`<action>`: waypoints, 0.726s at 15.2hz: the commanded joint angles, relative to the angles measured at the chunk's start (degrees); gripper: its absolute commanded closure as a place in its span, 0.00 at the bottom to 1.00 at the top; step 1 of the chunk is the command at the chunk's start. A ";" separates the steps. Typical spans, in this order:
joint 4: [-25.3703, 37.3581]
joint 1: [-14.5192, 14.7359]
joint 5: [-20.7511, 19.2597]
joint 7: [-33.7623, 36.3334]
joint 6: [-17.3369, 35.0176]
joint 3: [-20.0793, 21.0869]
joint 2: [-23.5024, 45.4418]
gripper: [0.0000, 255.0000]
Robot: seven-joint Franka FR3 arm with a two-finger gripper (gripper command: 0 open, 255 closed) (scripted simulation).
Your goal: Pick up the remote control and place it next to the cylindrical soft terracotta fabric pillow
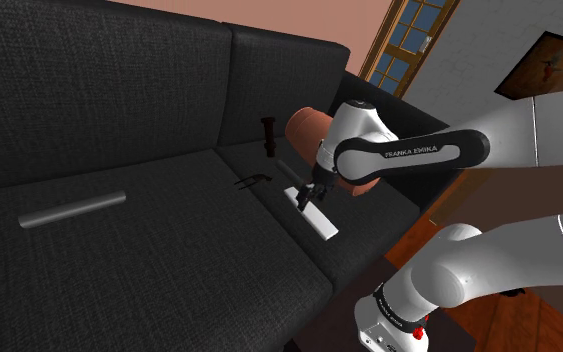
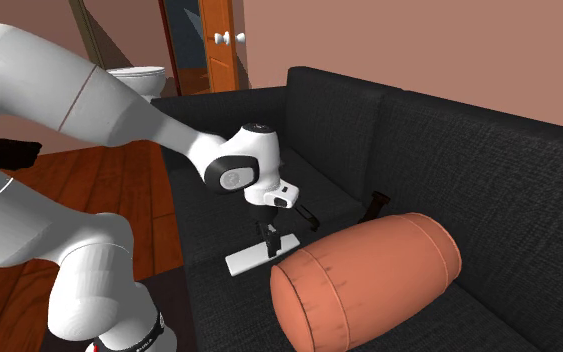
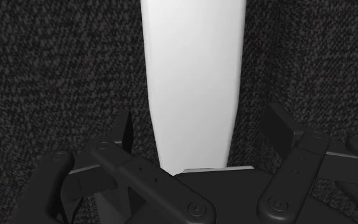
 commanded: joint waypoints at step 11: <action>3.77 0.10 -0.11 -0.20 -8.25 -0.57 -4.43 0.00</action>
